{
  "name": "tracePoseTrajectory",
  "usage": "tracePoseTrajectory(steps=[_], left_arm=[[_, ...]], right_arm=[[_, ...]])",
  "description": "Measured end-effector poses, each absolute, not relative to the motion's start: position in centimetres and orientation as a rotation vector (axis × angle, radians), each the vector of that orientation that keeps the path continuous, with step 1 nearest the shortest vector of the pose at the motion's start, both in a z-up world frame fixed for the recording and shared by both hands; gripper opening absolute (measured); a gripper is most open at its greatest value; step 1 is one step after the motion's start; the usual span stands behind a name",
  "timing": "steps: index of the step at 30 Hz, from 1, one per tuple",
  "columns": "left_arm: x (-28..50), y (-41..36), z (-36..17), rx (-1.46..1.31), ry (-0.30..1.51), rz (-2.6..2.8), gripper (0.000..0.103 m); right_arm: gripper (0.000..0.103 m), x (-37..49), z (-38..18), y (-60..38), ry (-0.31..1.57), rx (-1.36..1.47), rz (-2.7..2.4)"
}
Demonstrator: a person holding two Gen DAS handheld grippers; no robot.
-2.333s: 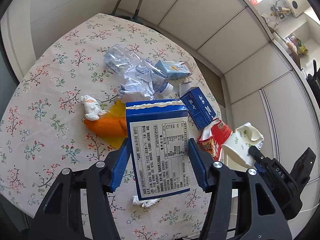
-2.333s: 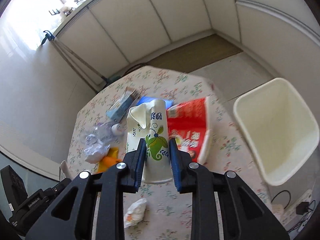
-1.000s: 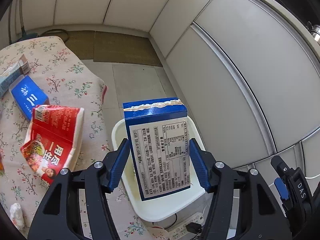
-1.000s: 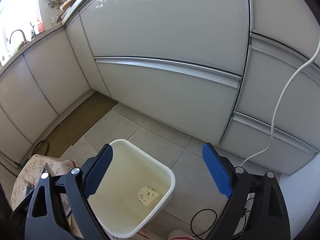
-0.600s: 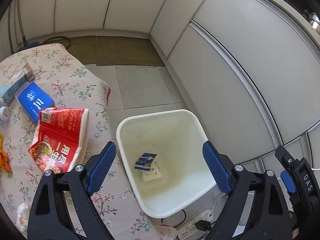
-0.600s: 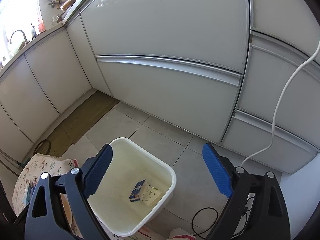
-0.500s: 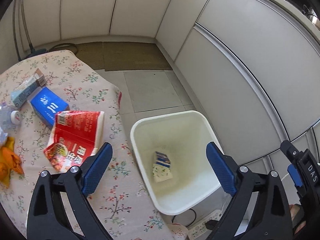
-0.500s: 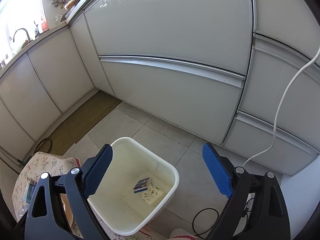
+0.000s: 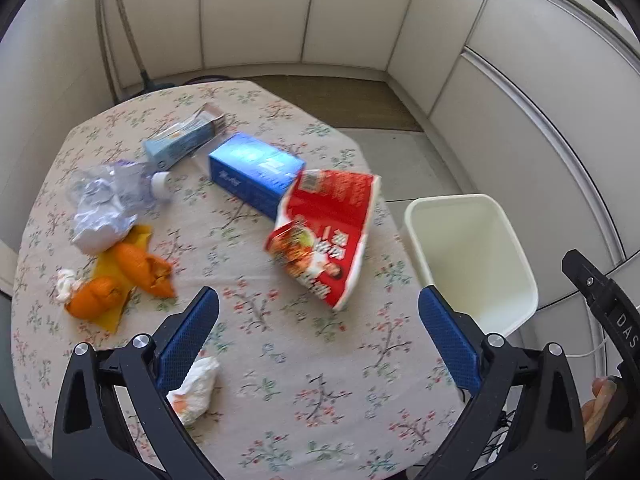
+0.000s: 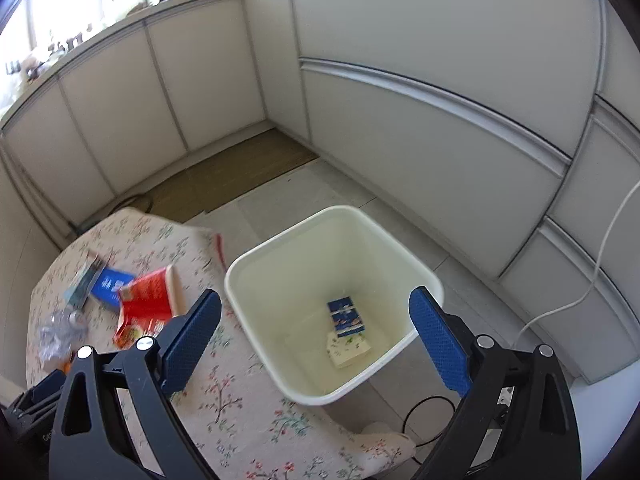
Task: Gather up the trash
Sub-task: 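Lower the left tool onto the crumpled white tissue and grasp it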
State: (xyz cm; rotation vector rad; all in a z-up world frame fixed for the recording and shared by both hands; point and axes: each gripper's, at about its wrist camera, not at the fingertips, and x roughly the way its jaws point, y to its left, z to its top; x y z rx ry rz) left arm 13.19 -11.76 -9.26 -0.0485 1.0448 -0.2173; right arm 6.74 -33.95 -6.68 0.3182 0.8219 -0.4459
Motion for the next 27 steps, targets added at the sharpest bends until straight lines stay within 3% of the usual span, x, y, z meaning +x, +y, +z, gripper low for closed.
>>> tracePoseTrajectory(steps=[14,24,27], left_arm=[[10.9,0.2,-14.1,-0.100,1.220,-0.078,0.096],[10.8,-1.8,-18.3,0.046,1.334,-0.182,0.095],[11.1,-2.6,-19.1,0.082,1.346,-0.192,0.087]], right_arm=[[0.092,8.7,-9.9,-22.9,1.005,0.246,-0.151],[0.092,9.6,-10.9,-22.8,1.038,0.275,-0.170],[0.092,9.8,-11.2,-23.2,1.046,0.295,-0.177]])
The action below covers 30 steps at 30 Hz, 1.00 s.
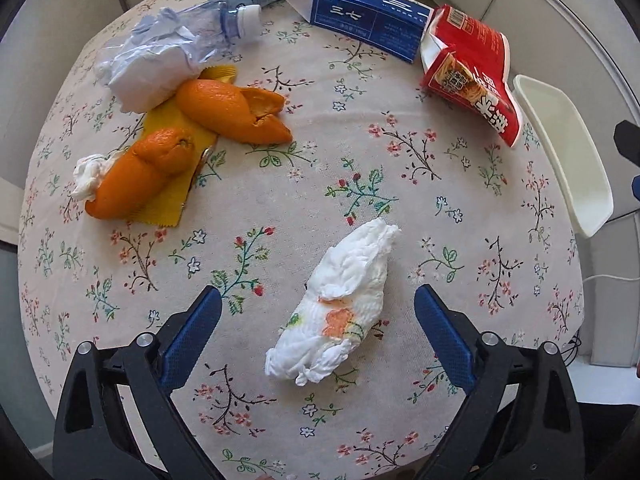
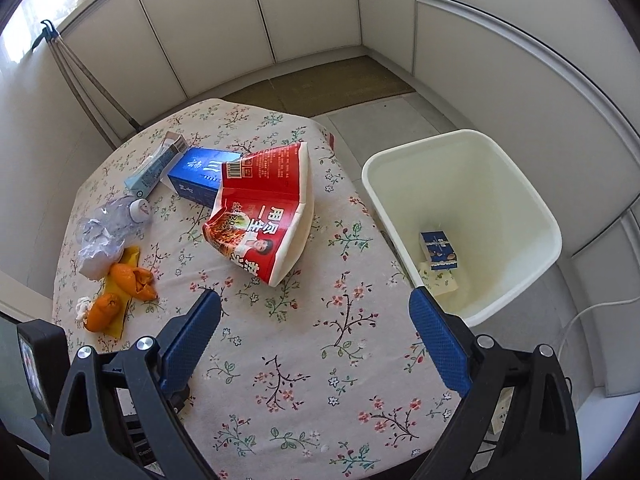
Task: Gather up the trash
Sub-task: 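Lower the left tool onto the crumpled white tissue and grasp it, then grasp an orange peel with the right tool while the left tool holds the tissue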
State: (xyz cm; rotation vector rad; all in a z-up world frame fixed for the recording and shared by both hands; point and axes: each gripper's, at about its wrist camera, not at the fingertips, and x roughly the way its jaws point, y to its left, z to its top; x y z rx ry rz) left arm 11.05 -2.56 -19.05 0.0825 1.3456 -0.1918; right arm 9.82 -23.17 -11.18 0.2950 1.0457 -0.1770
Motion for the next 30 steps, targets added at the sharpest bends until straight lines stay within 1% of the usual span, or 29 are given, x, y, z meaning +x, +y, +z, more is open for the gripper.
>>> tracePoseTrajectory(steps=[1,2,3,4,5,6,11,18,22,26,30], left_arm=[[11.1,-2.7,-19.4,0.088,1.360,-0.199,0.078],[11.1,-2.8,-19.7,0.092,1.374,-0.203,0.065],[11.1,-2.8,-20.1,0.100,1.389,-0.204,0.060],[10.9,-2.8,-20.1,0.117,1.380,-0.202,0.057],[10.8,-2.8,-19.9,0.119,1.372,-0.211,0.047],[10.7,-2.8,-19.8,0.104,1.370,-0.226,0.043],[10.1,0.1,-16.4,-0.025,1.310,-0.201,0.043],[10.4,9.1,-8.3,-0.274,1.069,-0.068,0.043],[11.0,12.1,-6.8,-0.402,1.028,-0.024,0.043],[11.0,13.8,-6.2,-0.437,1.018,-0.016,0.043],[10.8,14.8,-5.3,-0.463,1.003,-0.027,0.043]], right_arm=[[0.092,9.9,-11.2,-23.2,1.047,0.300,-0.177],[0.092,10.0,-11.3,-23.3,1.050,0.303,-0.176],[0.092,10.1,-11.3,-23.2,1.052,0.303,-0.175],[0.092,10.2,-11.4,-23.1,1.054,0.304,-0.174],[0.092,10.3,-11.4,-22.9,1.058,0.306,-0.170],[0.092,10.5,-11.5,-22.8,1.060,0.308,-0.166],[0.092,11.7,-11.8,-20.8,1.079,0.315,-0.127],[0.092,15.1,-12.9,-14.6,1.126,0.311,0.049],[0.092,17.2,-13.4,-9.9,1.113,0.224,0.137],[0.092,18.9,-15.0,-4.9,1.127,0.045,0.244],[0.091,19.8,-16.1,-3.4,1.123,-0.008,0.255]])
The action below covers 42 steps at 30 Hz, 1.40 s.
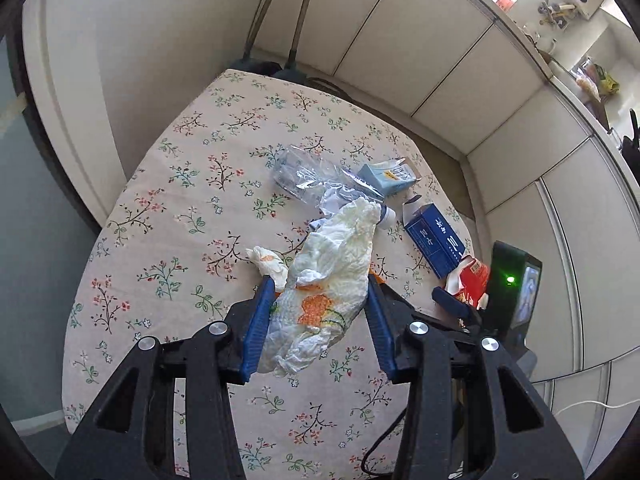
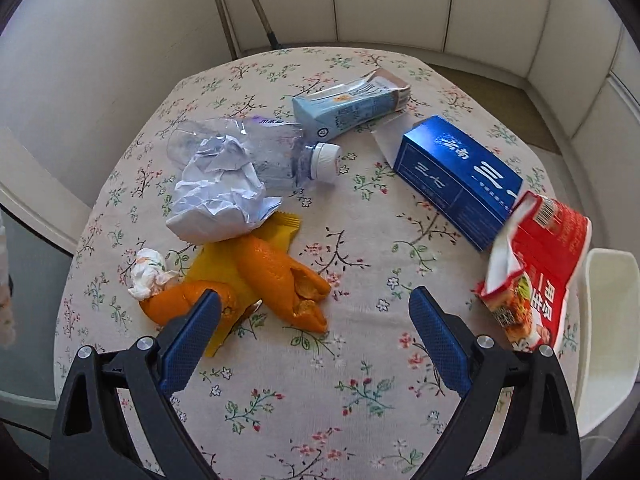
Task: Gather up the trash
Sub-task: 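Grasp an orange peel with the right tool while the left tool holds the tissue, then carry the orange peel to the bin with the right tool and release it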
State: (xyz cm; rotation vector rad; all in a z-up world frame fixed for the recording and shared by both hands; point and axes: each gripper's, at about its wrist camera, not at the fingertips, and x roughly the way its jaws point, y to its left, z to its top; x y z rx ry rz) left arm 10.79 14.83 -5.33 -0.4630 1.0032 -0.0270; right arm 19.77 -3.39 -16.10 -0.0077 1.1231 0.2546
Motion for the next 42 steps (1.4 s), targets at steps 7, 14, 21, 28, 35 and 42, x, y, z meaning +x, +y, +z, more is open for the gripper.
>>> tracePoseTrajectory(steps=[7,14,21,28,35,42], left_arm=[[11.0,15.2,-5.7,-0.476,1.016,-0.036,0.043],[11.4,15.2,-6.2,-0.471,1.034,-0.023,0.044],[11.6,15.7,-7.0,-0.493,1.051,0.004,0.044],[11.7,15.5,-6.9,-0.491,1.046,0.010,0.044],[11.8,14.8,-6.9,-0.495,1.035,0.008,0.044],[11.9,13.0,-6.4,-0.499,1.001,-0.023,0.044]], right_arm=[[0.083,21.7,-18.6,-1.8,1.174,-0.008,0.310],[0.065,22.6,-20.6,-1.6,1.232,0.023,0.327],[0.026,22.1,-19.7,-1.7,1.249,0.056,0.349],[0.023,21.2,-17.2,-3.3,1.203,0.092,0.337],[0.023,19.2,-13.4,-4.4,1.130,0.111,0.361],[0.023,16.3,-8.8,-7.1,1.020,0.136,0.362]])
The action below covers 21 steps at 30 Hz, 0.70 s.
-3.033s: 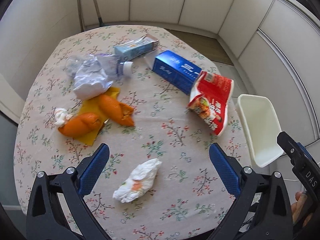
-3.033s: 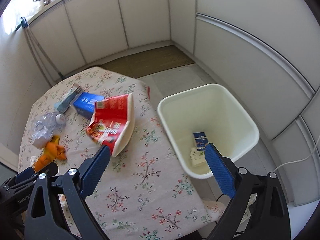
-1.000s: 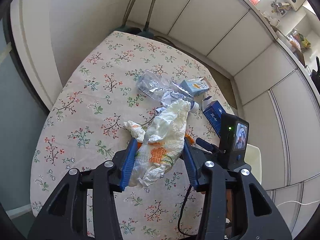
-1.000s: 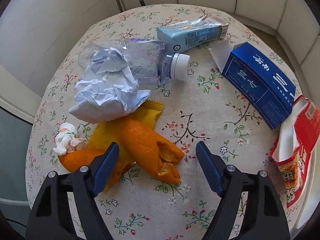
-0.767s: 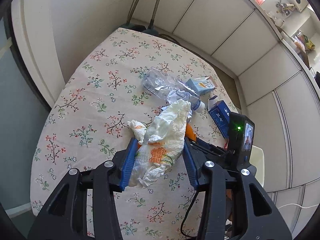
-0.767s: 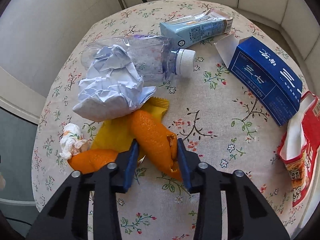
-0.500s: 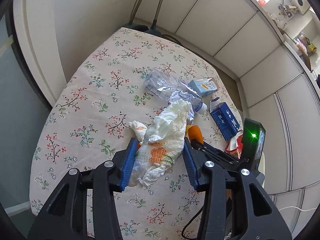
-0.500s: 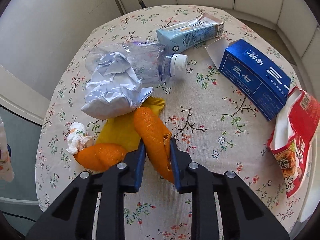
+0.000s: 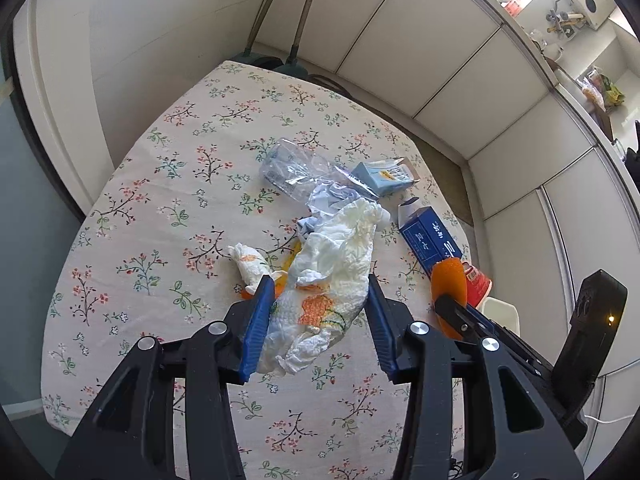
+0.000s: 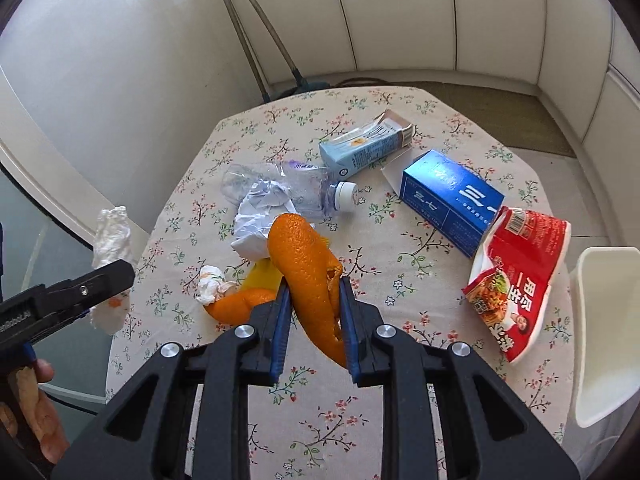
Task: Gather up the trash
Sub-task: 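Carry the orange peel to the bin with the right tool and release it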
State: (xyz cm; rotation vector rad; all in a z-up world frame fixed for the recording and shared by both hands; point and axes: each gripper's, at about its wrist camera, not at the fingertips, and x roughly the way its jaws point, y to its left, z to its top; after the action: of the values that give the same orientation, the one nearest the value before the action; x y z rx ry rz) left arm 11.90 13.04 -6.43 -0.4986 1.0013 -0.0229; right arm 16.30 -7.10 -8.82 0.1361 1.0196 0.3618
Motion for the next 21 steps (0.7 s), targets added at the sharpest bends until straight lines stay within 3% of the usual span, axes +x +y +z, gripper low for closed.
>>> tracePoseTrajectory(steps=[21], left_arm=[[11.9,-0.9,-4.2,-0.352,0.797,-0.259,0.044]], right_arm=[[0.023,11.7,-4.3,-21.8,0.813,0.242,0.110]])
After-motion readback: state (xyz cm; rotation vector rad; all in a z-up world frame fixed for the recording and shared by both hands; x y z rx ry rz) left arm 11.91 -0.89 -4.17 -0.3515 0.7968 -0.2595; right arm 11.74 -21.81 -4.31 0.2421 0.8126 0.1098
